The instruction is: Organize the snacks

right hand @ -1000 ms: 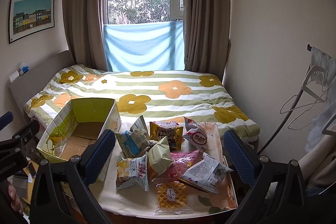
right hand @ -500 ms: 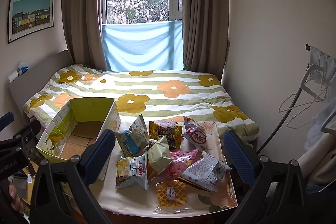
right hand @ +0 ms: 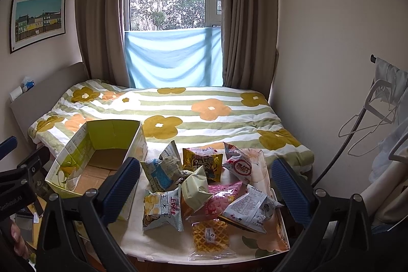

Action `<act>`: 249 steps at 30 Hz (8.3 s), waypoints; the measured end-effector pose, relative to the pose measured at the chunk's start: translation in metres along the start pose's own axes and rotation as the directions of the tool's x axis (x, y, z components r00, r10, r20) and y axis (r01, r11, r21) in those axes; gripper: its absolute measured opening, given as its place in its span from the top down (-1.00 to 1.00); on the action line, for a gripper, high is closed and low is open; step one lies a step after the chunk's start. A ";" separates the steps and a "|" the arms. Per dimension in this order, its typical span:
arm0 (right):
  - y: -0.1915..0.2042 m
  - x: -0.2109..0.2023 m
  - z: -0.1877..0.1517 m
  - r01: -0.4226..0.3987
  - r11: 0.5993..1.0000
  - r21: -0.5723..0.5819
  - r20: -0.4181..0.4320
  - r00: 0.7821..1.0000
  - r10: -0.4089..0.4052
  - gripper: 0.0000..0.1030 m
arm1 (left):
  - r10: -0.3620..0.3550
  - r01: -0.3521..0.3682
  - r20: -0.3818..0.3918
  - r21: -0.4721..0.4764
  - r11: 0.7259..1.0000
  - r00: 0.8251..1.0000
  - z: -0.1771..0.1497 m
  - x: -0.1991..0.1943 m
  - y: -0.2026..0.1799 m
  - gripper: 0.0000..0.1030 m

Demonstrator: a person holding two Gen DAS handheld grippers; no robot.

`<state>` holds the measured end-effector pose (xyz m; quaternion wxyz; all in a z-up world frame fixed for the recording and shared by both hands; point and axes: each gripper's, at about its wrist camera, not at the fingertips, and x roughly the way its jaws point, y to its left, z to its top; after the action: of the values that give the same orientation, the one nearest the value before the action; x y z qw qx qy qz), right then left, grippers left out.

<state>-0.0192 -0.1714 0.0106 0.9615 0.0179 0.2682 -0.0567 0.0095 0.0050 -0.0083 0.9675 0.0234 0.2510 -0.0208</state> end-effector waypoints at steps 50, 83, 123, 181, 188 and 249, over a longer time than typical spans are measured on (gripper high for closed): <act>-0.137 0.195 -0.104 0.038 0.981 0.190 -0.497 0.865 0.063 -0.99 | 0.018 0.410 -0.525 0.686 0.601 0.851 -0.134 0.212 -0.181 -1.00; -0.140 0.250 -0.118 0.426 0.791 0.438 -0.627 0.776 -0.071 -0.73 | -0.060 0.725 -0.780 0.547 0.419 0.623 -0.132 0.281 -0.159 -0.13; -0.042 0.190 0.030 -0.220 0.963 0.155 -0.279 0.925 0.257 -0.20 | -0.130 0.271 -0.495 0.223 0.937 0.859 0.075 0.180 -0.035 -0.05; 0.229 0.277 0.013 -0.444 0.890 0.104 -0.495 0.753 0.434 -0.99 | 0.001 -0.018 -0.485 -0.029 0.999 0.875 0.024 0.236 0.231 -0.99; 0.221 0.253 0.021 -0.440 0.896 0.062 -0.488 0.770 0.412 -0.99 | -0.030 0.018 -0.461 -0.031 0.999 0.887 0.030 0.225 0.224 -0.99; -0.161 0.327 -0.030 -0.165 0.900 0.403 -0.508 0.778 0.370 -0.99 | 0.126 0.276 -0.604 0.527 0.804 0.787 -0.027 0.319 -0.129 -0.99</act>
<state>0.2236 -0.3613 -0.1852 0.8162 0.2366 0.5252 0.0456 0.2682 -0.1317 -0.1911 0.7744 0.3175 0.5316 -0.1297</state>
